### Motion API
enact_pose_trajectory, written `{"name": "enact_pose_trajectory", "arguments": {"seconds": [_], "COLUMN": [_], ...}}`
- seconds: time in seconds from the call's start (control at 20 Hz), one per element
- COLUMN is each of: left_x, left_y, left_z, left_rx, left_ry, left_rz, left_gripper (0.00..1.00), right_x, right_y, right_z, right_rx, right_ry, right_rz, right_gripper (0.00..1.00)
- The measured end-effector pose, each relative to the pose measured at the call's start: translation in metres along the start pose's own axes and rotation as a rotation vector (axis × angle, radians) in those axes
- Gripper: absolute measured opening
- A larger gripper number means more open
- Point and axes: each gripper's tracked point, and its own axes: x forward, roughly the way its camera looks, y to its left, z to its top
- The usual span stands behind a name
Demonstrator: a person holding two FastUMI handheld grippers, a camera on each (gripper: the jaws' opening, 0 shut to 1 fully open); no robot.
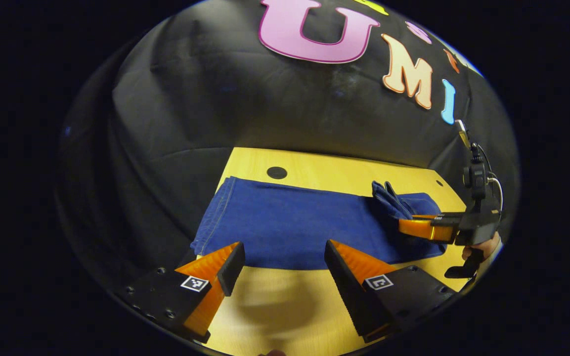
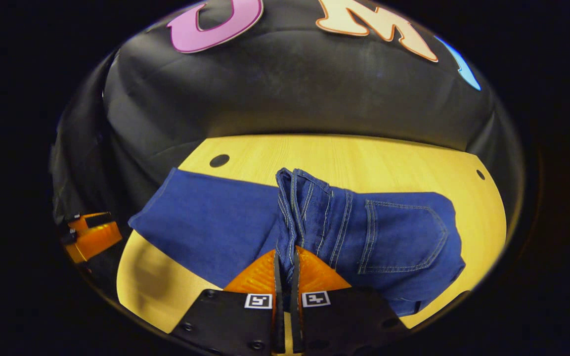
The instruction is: Grasp the waist and the cuffs of the jeans and fold them to make the two legs overlap; first hold the waist and fold one-third of the jeans toward the cuffs, then hold the cuffs and fold the remaining one-third in the same direction to finish folding.
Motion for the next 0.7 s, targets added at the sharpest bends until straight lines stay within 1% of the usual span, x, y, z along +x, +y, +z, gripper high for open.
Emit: {"name": "enact_pose_trajectory", "arguments": {"seconds": [0.05, 0.1, 0.2, 0.25, 0.3, 0.4, 0.45, 0.55, 0.6, 0.65, 0.7], "left_x": [0.002, 0.006, 0.015, 0.02, 0.025, 0.037, 0.042, 0.055, 0.061, 0.066, 0.069], "left_y": [0.008, 0.014, 0.028, 0.036, 0.044, 0.05, 0.054, 0.063, 0.068, 0.071, 0.072], "left_z": [0.0, 0.0, 0.0, 0.001, 0.0, 0.001, 0.001, -0.003, -0.006, -0.009, -0.011], "left_rx": [-0.004, -0.007, 0.004, 0.013, 0.018, 0.03, 0.045, 0.091, 0.112, 0.123, 0.13], "left_ry": [0.0, 0.002, 0.014, 0.016, 0.03, 0.055, 0.068, 0.095, 0.124, 0.154, 0.187], "left_rz": [0.013, 0.022, 0.041, 0.05, 0.064, 0.072, 0.073, 0.089, 0.099, 0.104, 0.103], "left_gripper": [0.99, 0.99, 0.99, 0.99, 0.98, 0.99, 0.99, 0.99, 0.98, 0.95, 0.99], "right_x": [-0.001, -0.001, 0.0, 0.0, 0.0, -0.008, -0.015, -0.036, -0.045, -0.055, -0.066], "right_y": [0.0, -0.001, 0.0, 0.008, 0.017, 0.023, 0.027, 0.026, 0.025, 0.025, 0.024], "right_z": [-0.002, -0.002, -0.003, -0.002, -0.006, -0.003, -0.002, 0.01, 0.017, 0.024, 0.026], "right_rx": [-0.01, -0.018, -0.024, -0.004, 0.023, 0.032, 0.02, -0.02, -0.027, -0.019, 0.002], "right_ry": [0.004, -0.001, -0.006, -0.008, 0.002, -0.005, -0.024, -0.1, -0.127, -0.148, -0.156], "right_rz": [0.003, 0.001, 0.02, 0.069, 0.108, 0.157, 0.163, 0.166, 0.172, 0.175, 0.189], "right_gripper": [0.04, 0.08, 0.07, 0.13, 0.23, 0.53, 0.68, 0.98, 0.99, 0.99, 0.99]}}
